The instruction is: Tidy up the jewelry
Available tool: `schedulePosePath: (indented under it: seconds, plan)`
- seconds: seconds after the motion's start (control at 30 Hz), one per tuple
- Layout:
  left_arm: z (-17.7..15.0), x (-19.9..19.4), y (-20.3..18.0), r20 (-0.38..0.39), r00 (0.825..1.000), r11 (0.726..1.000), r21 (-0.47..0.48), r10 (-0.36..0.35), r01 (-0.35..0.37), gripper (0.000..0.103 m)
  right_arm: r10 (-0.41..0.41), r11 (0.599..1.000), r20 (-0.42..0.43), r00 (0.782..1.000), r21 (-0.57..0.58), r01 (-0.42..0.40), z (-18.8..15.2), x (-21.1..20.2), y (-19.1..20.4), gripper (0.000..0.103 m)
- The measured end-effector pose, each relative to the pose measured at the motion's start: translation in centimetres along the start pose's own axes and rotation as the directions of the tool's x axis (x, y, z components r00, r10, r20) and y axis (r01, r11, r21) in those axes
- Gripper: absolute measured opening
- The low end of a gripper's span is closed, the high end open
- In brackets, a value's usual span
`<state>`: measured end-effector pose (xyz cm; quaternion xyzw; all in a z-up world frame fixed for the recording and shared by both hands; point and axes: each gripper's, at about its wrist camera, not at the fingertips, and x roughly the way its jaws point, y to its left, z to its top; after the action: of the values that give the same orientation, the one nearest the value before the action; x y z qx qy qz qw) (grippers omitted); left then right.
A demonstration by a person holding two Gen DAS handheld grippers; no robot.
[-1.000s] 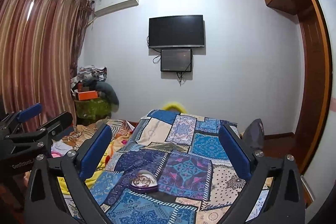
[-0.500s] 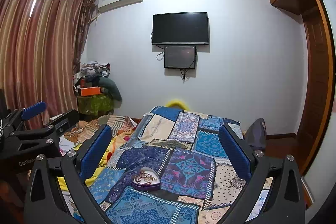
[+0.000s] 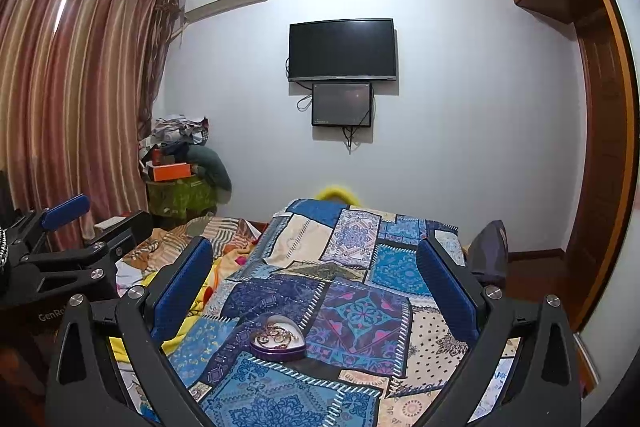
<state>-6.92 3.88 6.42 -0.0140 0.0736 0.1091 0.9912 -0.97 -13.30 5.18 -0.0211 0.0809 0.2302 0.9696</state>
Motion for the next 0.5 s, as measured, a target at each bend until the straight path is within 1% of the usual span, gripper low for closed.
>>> schedulePosePath:
  seconds: [0.37,0.5]
  plan:
    - [-0.09,0.09,-0.04,0.0,1.0,1.0,-0.004,0.004,-0.004,0.102,0.002,1.0,-0.005,1.0,-0.001,-0.002,-0.03,0.12,0.09,0.101]
    - [-0.13,0.21,0.0,-0.004,1.0,1.0,-0.008,-0.004,0.004,0.102,0.002,1.0,-0.006,1.0,0.0,-0.002,-0.04,0.16,0.11,0.101]
